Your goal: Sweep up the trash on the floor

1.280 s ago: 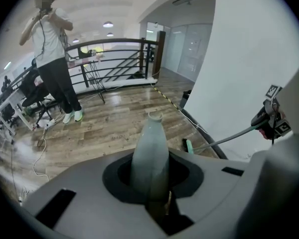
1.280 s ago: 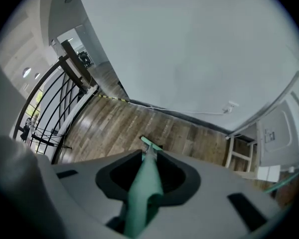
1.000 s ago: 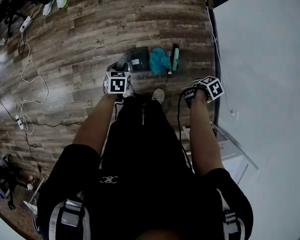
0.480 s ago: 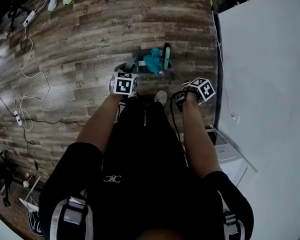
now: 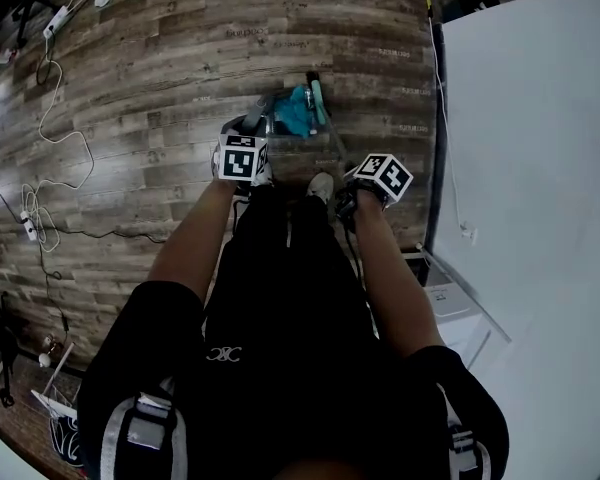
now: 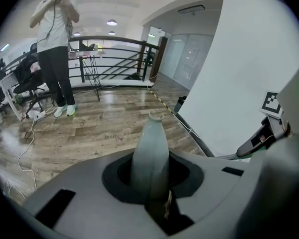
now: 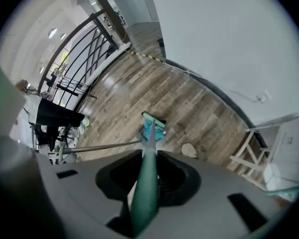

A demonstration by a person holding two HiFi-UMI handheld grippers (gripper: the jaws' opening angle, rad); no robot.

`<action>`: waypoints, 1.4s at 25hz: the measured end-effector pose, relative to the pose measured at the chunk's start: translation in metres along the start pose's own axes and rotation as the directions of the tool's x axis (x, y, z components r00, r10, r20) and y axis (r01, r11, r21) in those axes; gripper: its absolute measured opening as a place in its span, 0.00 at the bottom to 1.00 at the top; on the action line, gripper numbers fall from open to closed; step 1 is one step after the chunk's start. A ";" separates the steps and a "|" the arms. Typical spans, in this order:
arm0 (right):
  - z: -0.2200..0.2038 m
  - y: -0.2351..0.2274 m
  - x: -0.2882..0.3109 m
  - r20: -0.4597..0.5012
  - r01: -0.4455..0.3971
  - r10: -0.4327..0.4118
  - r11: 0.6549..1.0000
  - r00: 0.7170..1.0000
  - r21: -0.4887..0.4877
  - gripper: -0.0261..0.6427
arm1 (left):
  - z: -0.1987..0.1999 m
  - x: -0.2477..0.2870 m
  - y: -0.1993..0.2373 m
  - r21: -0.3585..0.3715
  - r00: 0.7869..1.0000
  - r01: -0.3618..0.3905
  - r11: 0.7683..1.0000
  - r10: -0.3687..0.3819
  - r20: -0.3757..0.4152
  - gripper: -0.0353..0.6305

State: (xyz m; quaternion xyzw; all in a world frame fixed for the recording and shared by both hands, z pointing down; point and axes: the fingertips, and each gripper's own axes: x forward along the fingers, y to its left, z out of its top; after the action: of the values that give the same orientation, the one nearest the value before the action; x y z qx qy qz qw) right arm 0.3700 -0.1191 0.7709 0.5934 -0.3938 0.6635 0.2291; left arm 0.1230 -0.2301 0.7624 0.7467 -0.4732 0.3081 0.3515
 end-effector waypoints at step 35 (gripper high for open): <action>-0.026 0.044 -0.096 -0.033 -0.341 0.340 0.938 0.940 -0.061 0.20 | 0.056 -0.077 0.056 -0.217 0.981 -0.042 0.975 0.081 0.176 0.18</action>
State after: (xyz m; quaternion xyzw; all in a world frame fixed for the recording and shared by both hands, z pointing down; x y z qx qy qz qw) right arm 0.3391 -0.1086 0.6673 0.5013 -0.5095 0.6863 0.1345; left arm 0.0502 -0.2550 0.6826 0.7152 -0.5568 0.1964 0.3740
